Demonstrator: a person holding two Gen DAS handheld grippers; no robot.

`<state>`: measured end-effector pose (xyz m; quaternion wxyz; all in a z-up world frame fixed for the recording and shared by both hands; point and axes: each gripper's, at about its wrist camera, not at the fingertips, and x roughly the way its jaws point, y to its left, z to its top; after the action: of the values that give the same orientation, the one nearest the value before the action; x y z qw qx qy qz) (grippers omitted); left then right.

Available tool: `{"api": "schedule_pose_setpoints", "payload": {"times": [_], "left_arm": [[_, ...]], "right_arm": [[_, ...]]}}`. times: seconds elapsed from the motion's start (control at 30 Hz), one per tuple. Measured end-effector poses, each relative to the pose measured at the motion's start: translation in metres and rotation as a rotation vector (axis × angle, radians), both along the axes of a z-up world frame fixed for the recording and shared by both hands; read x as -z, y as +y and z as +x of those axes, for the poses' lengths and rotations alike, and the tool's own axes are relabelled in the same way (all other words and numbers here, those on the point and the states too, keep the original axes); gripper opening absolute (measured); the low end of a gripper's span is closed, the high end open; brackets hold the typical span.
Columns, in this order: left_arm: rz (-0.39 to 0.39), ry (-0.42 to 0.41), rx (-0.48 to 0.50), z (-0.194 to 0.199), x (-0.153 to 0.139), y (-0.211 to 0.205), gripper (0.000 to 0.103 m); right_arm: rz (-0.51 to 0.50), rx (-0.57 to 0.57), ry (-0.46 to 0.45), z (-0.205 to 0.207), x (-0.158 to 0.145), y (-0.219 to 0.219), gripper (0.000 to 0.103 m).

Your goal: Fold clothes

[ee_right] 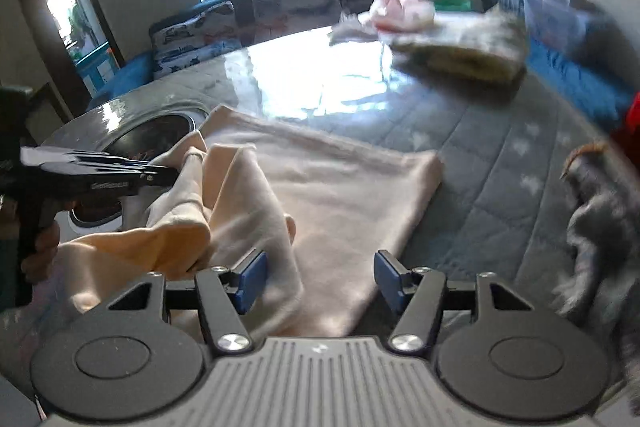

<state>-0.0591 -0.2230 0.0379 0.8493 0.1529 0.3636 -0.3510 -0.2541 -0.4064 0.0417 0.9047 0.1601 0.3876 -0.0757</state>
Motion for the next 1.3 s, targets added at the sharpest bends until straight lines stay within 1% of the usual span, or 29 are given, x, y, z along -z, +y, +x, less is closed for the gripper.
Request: {"api": "schedule_pose_setpoints", "payload": {"times": [0.07, 0.17, 0.23, 0.4, 0.63, 0.73, 0.83, 0.93, 1.03, 1.1, 1.17, 1.23, 1.3], "left_arm": [[-0.01, 0.009, -0.011, 0.003, -0.001, 0.005, 0.012], [-0.001, -0.002, -0.033, 0.006, -0.002, 0.015, 0.011], [0.008, -0.01, -0.052, 0.008, -0.002, 0.022, 0.01], [0.008, -0.011, -0.134, 0.021, -0.002, 0.052, 0.009], [0.009, -0.009, -0.283, 0.036, -0.003, 0.115, 0.008], [-0.003, -0.003, -0.347, 0.039, -0.005, 0.147, 0.008], [-0.014, 0.006, -0.397, 0.042, -0.006, 0.175, 0.008], [-0.02, 0.016, -0.423, 0.042, -0.006, 0.193, 0.008], [-0.025, 0.011, -0.432, 0.039, -0.01, 0.206, 0.013], [-0.022, 0.003, -0.426, 0.037, -0.014, 0.209, 0.022], [-0.014, -0.013, -0.425, 0.036, -0.017, 0.209, 0.025], [-0.015, -0.025, -0.422, 0.034, -0.021, 0.212, 0.026], [-0.022, -0.022, -0.426, 0.033, -0.024, 0.216, 0.03]], "right_arm": [[0.023, -0.003, 0.015, 0.007, 0.007, -0.001, 0.061], [-0.011, -0.013, 0.013, 0.02, 0.012, 0.006, 0.062], [-0.012, -0.025, 0.007, 0.028, 0.012, 0.013, 0.062], [-0.043, -0.088, 0.005, 0.057, 0.012, 0.039, 0.062], [-0.056, -0.19, -0.025, 0.111, 0.014, 0.08, 0.062], [-0.064, -0.262, -0.043, 0.134, 0.014, 0.103, 0.062], [-0.097, -0.324, -0.046, 0.151, 0.016, 0.126, 0.062], [-0.127, -0.379, -0.049, 0.16, 0.014, 0.145, 0.06], [-0.104, -0.405, -0.061, 0.162, 0.004, 0.153, 0.06], [-0.092, -0.42, -0.087, 0.16, -0.005, 0.156, 0.06], [-0.073, -0.435, -0.111, 0.157, -0.013, 0.161, 0.06], [-0.078, -0.476, -0.153, 0.153, -0.022, 0.169, 0.06], [-0.045, -0.532, -0.168, 0.154, -0.028, 0.18, 0.057]]}}
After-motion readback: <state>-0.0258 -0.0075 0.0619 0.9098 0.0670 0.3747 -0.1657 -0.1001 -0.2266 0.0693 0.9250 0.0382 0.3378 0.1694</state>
